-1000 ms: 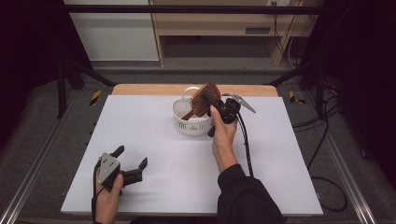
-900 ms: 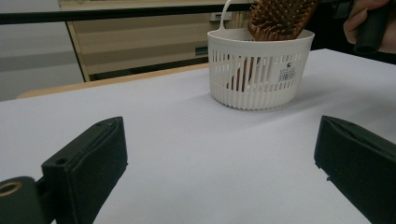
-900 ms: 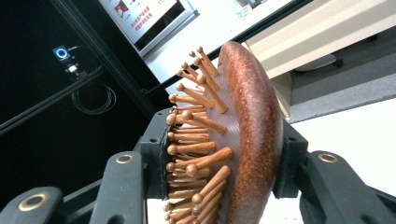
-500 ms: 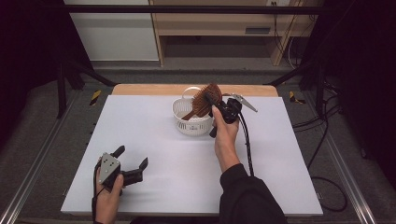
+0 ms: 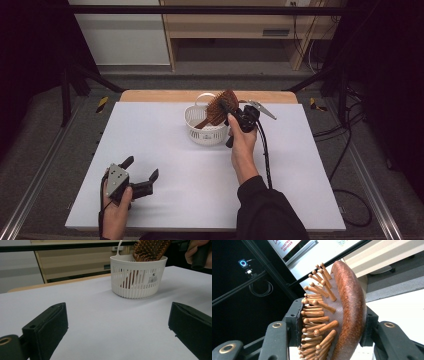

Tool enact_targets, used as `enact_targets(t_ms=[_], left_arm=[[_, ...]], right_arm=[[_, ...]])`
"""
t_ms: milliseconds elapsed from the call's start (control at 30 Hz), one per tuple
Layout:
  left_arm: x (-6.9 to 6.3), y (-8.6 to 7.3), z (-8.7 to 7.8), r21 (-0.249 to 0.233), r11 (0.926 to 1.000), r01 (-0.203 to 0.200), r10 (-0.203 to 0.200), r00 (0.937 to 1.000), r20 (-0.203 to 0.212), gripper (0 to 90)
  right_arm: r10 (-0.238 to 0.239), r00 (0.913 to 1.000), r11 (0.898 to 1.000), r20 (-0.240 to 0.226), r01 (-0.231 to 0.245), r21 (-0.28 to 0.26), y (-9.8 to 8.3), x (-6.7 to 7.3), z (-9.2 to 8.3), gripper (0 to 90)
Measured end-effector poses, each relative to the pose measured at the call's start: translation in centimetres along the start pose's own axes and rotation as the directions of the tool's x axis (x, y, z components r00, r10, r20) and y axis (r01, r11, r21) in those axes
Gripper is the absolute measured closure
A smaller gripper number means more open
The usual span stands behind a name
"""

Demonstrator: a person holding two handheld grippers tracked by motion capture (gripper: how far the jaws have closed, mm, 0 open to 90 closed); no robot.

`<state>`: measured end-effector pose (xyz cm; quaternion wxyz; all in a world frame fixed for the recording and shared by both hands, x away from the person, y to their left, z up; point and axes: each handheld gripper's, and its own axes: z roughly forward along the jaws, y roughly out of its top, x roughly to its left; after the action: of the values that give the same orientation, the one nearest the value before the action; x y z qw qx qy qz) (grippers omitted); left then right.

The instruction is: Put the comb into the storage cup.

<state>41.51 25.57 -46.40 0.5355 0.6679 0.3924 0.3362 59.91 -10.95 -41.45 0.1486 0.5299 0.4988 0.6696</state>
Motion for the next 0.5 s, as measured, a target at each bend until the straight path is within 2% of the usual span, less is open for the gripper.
enact_targets(t_ms=[500], left_arm=[[-0.01,-0.02,0.03,0.002,1.0,0.001,-0.001,1.0,0.001,2.4]], right_arm=[[0.007,1.0,1.0,-0.003,-0.007,0.01,-0.01,-0.48,-0.19,48.3]])
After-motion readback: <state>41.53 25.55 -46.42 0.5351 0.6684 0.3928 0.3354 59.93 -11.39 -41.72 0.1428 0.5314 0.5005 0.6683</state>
